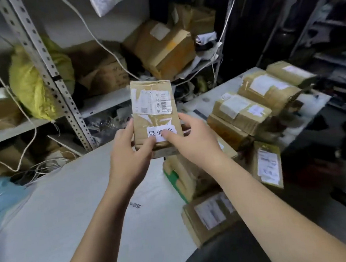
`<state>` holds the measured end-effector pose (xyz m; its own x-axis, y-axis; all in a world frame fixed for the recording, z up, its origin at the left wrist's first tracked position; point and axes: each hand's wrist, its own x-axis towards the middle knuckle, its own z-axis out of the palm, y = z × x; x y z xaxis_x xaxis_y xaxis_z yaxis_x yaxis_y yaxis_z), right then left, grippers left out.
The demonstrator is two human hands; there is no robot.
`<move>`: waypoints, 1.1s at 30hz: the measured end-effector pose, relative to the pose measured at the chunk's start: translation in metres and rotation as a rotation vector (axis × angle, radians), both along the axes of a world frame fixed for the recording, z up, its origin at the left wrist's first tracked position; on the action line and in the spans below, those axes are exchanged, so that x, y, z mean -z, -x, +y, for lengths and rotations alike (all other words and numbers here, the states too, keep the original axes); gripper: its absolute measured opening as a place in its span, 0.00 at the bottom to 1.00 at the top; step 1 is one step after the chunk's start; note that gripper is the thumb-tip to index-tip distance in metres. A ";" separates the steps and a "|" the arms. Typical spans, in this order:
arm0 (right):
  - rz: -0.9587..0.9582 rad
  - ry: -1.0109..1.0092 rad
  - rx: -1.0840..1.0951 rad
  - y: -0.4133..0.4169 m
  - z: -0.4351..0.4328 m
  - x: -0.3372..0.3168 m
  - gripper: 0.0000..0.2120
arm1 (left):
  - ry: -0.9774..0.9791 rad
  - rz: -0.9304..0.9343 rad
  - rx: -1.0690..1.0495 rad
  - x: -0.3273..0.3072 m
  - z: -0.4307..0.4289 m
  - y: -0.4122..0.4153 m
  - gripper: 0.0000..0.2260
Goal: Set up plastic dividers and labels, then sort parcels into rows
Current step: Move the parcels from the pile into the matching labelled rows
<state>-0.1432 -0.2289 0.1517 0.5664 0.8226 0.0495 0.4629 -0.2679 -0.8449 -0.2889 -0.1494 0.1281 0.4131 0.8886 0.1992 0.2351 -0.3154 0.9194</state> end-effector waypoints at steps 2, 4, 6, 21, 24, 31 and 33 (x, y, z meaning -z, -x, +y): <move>0.000 -0.029 0.007 -0.035 -0.037 -0.010 0.16 | -0.038 -0.002 0.010 -0.012 -0.035 -0.036 0.20; 0.003 -0.063 0.018 -0.071 -0.075 -0.019 0.17 | -0.074 0.003 0.029 -0.022 -0.070 -0.072 0.19; 0.009 -0.089 0.030 -0.107 -0.111 -0.029 0.15 | -0.106 0.011 0.046 -0.030 -0.099 -0.110 0.18; -0.031 -0.116 0.139 -0.381 -0.192 -0.038 0.17 | -0.081 0.012 0.260 -0.043 -0.170 -0.383 0.21; -0.009 -0.087 0.182 -0.439 -0.184 -0.029 0.17 | 0.048 -0.009 0.337 -0.030 -0.152 -0.446 0.18; -0.016 -0.041 0.259 -0.568 -0.163 -0.026 0.15 | 0.102 0.004 0.356 -0.023 -0.132 -0.580 0.18; 0.009 -0.039 0.259 -0.602 -0.156 -0.024 0.15 | 0.066 0.027 0.337 -0.020 -0.127 -0.615 0.14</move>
<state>0.4589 -0.3846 0.1754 0.7588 0.6473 0.0718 0.3750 -0.3441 -0.8608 0.3260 -0.2764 0.1485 0.6902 0.7117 0.1305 0.1526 -0.3195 0.9352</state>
